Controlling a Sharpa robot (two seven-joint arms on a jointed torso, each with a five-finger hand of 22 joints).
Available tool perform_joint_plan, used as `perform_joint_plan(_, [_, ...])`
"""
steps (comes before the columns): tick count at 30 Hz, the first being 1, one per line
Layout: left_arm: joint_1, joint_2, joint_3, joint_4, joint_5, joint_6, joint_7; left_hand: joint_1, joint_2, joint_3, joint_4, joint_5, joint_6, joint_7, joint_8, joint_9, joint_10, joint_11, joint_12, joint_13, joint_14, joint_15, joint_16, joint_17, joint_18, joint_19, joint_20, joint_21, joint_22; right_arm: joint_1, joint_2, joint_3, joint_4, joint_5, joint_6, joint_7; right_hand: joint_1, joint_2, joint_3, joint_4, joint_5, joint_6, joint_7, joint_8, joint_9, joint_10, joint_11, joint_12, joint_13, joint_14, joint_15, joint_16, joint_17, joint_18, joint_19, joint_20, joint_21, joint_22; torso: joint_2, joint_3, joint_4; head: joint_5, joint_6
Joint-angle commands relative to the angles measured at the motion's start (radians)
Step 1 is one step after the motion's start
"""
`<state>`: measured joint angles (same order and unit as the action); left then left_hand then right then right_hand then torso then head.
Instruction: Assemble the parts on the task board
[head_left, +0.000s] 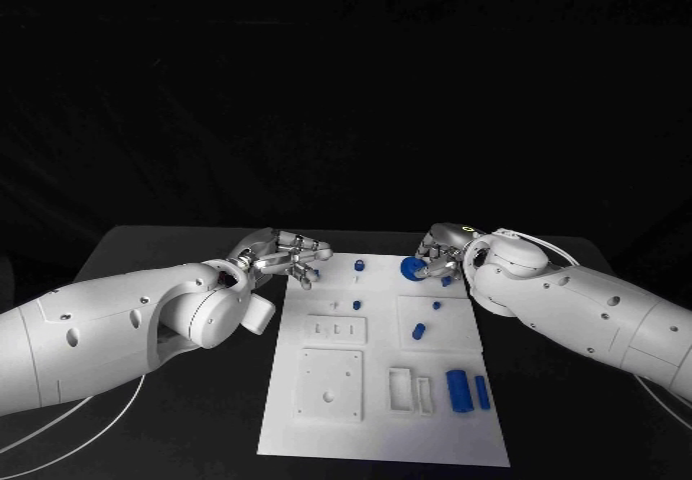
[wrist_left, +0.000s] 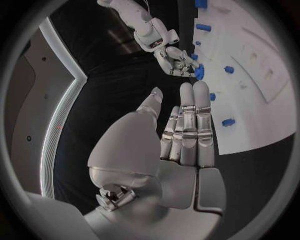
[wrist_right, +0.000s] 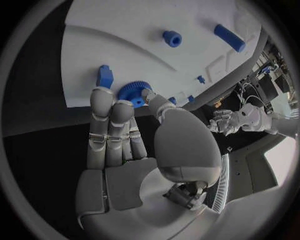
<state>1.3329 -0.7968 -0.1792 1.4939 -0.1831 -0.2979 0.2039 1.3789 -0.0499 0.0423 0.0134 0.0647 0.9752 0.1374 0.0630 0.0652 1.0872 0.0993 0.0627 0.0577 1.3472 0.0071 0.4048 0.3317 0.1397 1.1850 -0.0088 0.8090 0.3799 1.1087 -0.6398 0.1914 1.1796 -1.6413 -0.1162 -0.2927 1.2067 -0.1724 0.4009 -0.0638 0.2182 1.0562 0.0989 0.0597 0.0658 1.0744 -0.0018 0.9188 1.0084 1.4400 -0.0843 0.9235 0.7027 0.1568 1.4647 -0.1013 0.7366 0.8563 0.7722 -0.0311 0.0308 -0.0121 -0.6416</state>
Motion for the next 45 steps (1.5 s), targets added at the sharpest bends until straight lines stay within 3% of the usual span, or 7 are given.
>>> perform_joint_plan(1, [0.0,0.003,0.0,0.0,-0.008,0.016,0.001,0.003,-0.005,0.001,-0.003,-0.006,-0.006,0.001,0.0,0.0,-0.006,0.0,-0.004,0.001,0.005,-0.001,0.0,0.001,0.014,0.0,-0.002,0.005,-0.001,-0.006,0.002,-0.004,-0.001,0.018,0.048,0.008,-0.011,0.0,-0.02,0.004,0.005,0.008,-0.001,0.003,0.001,0.002,-0.001,-0.002,-0.001,-0.001,0.004,-0.007,0.002,-0.006,0.044,0.002,-0.005,0.003,0.0,-0.0003,0.0023,-0.001,-0.001])
perform_joint_plan(10, [0.0,0.004,0.0,-0.002,-0.009,0.017,0.0,0.006,-0.004,-0.001,-0.004,-0.006,-0.007,0.001,0.0,0.0,-0.006,-0.001,-0.004,0.001,0.004,-0.001,0.0,0.001,0.013,-0.002,-0.002,0.008,-0.002,-0.006,0.003,-0.004,0.005,-0.008,0.04,-0.005,-0.005,0.0,-0.041,0.011,-0.03,0.005,0.001,0.003,0.001,0.003,0.001,-0.003,-0.003,-0.001,0.006,-0.008,0.004,-0.004,0.045,0.004,-0.007,0.008,0.0,-0.0001,0.0,-0.001,-0.001])
perform_joint_plan(18, [0.0,0.006,0.0,-0.004,-0.009,0.019,-0.002,0.004,-0.004,-0.003,-0.004,-0.007,-0.007,0.0,0.0,0.0,-0.007,-0.001,-0.004,0.001,0.004,-0.001,0.0,0.002,0.013,-0.003,-0.002,0.01,-0.003,-0.007,0.008,-0.006,0.017,-0.081,0.004,-0.036,0.002,-0.001,-0.066,0.026,-0.098,0.017,-0.001,0.003,0.002,0.013,0.001,0.001,-0.003,0.0,0.006,-0.008,0.004,-0.003,0.046,0.004,-0.005,0.013,0.0,0.0015,0.0008,0.002,0.003])
perform_joint_plan(22, [0.0,0.008,0.0,-0.004,-0.009,0.017,0.0,0.003,-0.003,-0.004,-0.002,-0.007,-0.007,0.0,0.0,0.0,-0.007,-0.001,-0.004,0.001,0.004,-0.001,0.0,0.002,0.012,-0.004,-0.002,0.011,-0.004,-0.007,0.012,-0.008,0.02,-0.098,-0.004,-0.046,0.003,-0.003,-0.069,0.032,-0.122,0.018,-0.002,0.003,0.002,0.016,0.001,0.002,-0.003,0.0,0.006,-0.008,0.004,-0.003,0.046,0.004,-0.003,0.015,-0.001,-0.0003,0.0016,0.004,0.005])
perform_joint_plan(25, [-0.001,0.008,0.0,-0.004,-0.009,0.013,0.003,0.003,-0.003,-0.004,-0.002,-0.007,-0.007,0.0,0.0,0.0,-0.007,-0.001,-0.004,0.001,0.004,-0.001,0.0,0.002,0.012,-0.004,-0.002,0.011,-0.004,-0.008,0.015,-0.011,0.022,-0.106,-0.008,-0.052,0.004,-0.003,-0.069,0.038,-0.123,0.019,-0.002,0.003,0.002,0.02,0.001,0.005,0.0,0.0,0.005,-0.008,0.005,-0.001,0.047,0.004,-0.002,0.015,0.0,0.0009,0.0009,0.012,0.014])
perform_joint_plan(41, [-0.001,0.01,0.0,-0.005,-0.009,0.01,0.003,0.002,-0.003,-0.005,-0.001,-0.006,-0.006,0.002,-0.001,0.0,-0.003,0.0,-0.004,0.001,0.005,-0.001,0.001,0.003,0.013,-0.004,-0.002,0.014,-0.006,-0.01,0.032,-0.018,0.017,-0.125,-0.022,-0.08,0.004,-0.012,-0.069,0.049,-0.135,0.008,0.0,0.003,0.001,0.024,0.002,0.004,0.0,0.0,0.006,-0.008,0.006,-0.001,0.047,0.005,0.001,0.017,0.0,0.0009,0.001,0.013,0.015])
perform_joint_plan(45, [-0.001,0.01,0.0,-0.005,-0.009,0.01,0.003,0.002,-0.003,-0.005,-0.001,-0.006,-0.006,0.002,-0.001,0.0,-0.003,0.0,-0.004,0.001,0.005,-0.001,0.001,0.003,0.013,-0.004,-0.002,0.014,-0.006,-0.011,0.034,-0.018,0.02,-0.124,-0.038,-0.083,0.008,-0.006,-0.033,0.044,-0.103,0.037,-0.008,0.002,0.001,0.036,-0.003,0.011,0.006,0.0,0.003,-0.008,0.006,-0.005,0.047,0.001,0.003,0.017,0.001,0.001,0.0013,0.013,0.014])
